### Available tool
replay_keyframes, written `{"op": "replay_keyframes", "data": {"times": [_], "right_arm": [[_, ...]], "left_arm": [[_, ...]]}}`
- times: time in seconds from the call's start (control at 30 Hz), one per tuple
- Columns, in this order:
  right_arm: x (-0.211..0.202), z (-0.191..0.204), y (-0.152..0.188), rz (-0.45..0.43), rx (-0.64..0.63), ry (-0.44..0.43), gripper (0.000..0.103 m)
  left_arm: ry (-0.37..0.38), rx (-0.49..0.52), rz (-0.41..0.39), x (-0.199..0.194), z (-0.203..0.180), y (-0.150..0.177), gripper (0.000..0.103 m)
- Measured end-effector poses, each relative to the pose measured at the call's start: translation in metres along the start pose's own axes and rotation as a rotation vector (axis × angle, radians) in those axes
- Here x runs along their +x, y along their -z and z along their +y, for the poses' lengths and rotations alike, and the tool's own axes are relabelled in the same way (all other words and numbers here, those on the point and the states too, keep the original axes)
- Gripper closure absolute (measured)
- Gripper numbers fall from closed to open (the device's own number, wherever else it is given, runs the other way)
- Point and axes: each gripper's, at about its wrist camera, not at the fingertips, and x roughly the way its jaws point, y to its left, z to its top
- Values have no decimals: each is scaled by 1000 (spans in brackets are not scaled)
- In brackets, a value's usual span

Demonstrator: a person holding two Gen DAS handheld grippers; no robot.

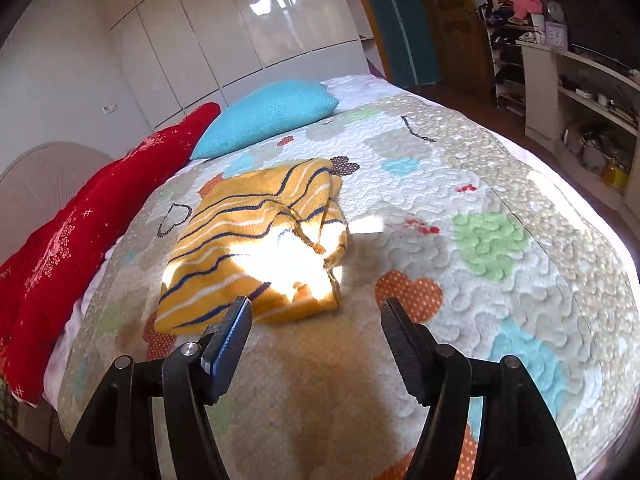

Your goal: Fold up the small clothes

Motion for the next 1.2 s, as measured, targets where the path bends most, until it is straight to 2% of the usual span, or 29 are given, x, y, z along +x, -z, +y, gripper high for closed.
{"op": "replay_keyframes", "data": {"times": [0.07,0.13,0.23,0.43,0.73,0.97,1.2], "right_arm": [[-8,2,6,11,-17,22,30],[-16,6,11,11,-43,49,28],[-23,13,20,-3,-85,82,23],[-11,25,32,47,-125,107,22],[-3,49,41,60,-211,121,21],[2,59,48,76,-242,112,20],[2,54,48,80,-220,121,20]], "left_arm": [[39,21,98,6,-8,10,0],[63,25,163,11,-14,23,0],[54,34,210,14,-17,38,0],[11,45,327,34,-16,58,0],[-53,16,443,53,0,75,0],[-73,31,485,58,2,82,0],[-69,58,521,62,-5,91,0]]}}
